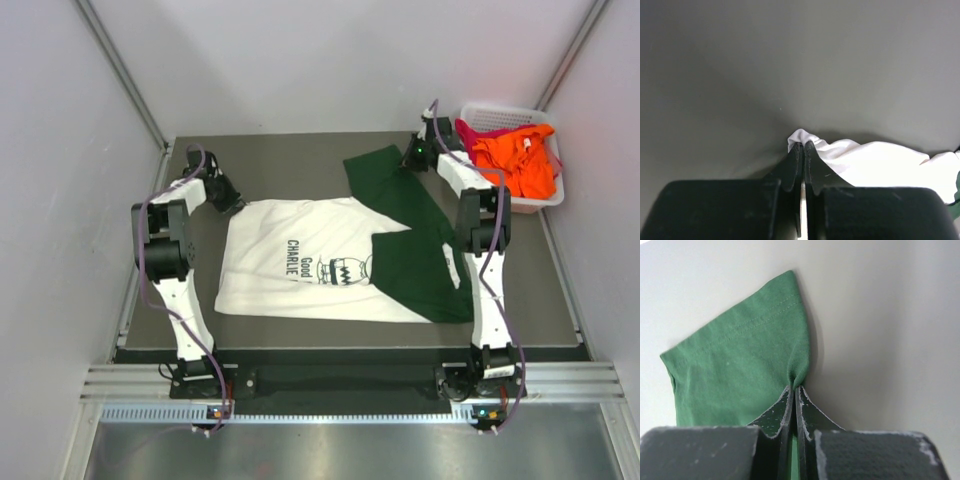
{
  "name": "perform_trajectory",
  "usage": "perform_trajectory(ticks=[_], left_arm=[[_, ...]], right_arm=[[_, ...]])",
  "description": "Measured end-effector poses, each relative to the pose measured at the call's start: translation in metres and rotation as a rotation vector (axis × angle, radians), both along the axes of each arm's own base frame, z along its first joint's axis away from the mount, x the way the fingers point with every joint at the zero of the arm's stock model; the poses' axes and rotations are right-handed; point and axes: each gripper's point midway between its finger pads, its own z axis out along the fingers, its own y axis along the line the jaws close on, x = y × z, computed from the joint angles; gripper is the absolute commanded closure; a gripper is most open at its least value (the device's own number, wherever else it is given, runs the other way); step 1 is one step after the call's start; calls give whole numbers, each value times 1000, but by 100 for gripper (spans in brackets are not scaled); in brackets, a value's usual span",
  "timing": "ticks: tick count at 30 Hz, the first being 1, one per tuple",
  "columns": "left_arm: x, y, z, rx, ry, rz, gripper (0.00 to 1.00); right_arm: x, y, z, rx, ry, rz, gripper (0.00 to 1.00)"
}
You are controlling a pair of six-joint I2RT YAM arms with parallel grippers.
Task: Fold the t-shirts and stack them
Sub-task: Fold the tshirt
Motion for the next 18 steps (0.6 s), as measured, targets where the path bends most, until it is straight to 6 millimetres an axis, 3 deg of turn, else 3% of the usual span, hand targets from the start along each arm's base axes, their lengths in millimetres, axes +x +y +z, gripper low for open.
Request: perform_trajectory(ticks=[7, 18], left_arm=[[0, 0, 1, 2, -8, 0, 100], [-11, -1, 2, 1, -26, -5, 100]], right_arm=[[-18, -7, 12, -3, 23, -8, 100], [-37, -12, 77, 21, -53, 1, 100]])
